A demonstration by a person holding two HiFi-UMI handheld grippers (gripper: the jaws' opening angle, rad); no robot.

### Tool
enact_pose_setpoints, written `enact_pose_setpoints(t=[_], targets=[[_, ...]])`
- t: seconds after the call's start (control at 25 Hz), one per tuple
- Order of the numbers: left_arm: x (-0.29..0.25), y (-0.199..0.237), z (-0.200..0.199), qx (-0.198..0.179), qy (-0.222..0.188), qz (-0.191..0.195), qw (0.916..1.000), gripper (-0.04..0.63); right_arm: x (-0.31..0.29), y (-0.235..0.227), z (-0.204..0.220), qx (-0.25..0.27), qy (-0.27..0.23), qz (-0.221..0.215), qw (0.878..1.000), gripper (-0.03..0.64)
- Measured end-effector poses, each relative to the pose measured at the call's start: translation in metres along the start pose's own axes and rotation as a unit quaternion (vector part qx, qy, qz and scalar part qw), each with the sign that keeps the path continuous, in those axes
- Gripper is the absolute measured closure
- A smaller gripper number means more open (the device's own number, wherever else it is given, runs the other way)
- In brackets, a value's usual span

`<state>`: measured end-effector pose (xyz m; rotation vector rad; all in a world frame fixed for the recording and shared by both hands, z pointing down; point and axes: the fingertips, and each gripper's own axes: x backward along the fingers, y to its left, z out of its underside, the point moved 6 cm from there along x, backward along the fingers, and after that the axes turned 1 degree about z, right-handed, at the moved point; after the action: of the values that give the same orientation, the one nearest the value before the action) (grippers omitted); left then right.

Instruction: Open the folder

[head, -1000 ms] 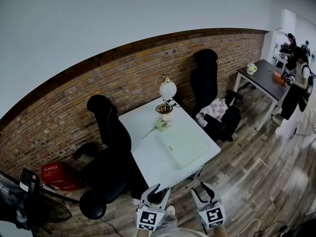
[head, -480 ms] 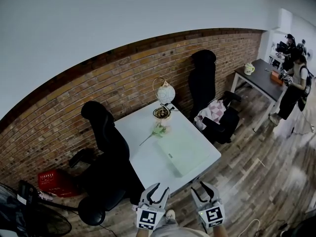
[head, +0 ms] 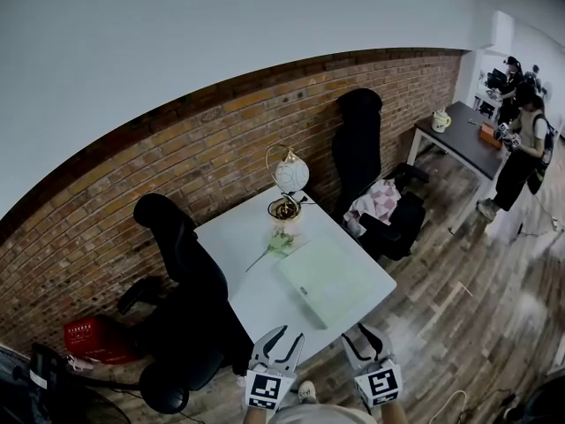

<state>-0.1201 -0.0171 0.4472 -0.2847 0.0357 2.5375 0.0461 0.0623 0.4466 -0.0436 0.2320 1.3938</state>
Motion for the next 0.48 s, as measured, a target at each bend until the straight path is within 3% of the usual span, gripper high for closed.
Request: enact_pose_setpoints(t=[0.48], targets=[[-0.038, 0.045, 0.003, 0.005, 0.005, 0.012, 0.9999, 0.443, -0.054, -0.012, -0.004, 0.006, 0.007, 0.009, 1.000, 0.445]])
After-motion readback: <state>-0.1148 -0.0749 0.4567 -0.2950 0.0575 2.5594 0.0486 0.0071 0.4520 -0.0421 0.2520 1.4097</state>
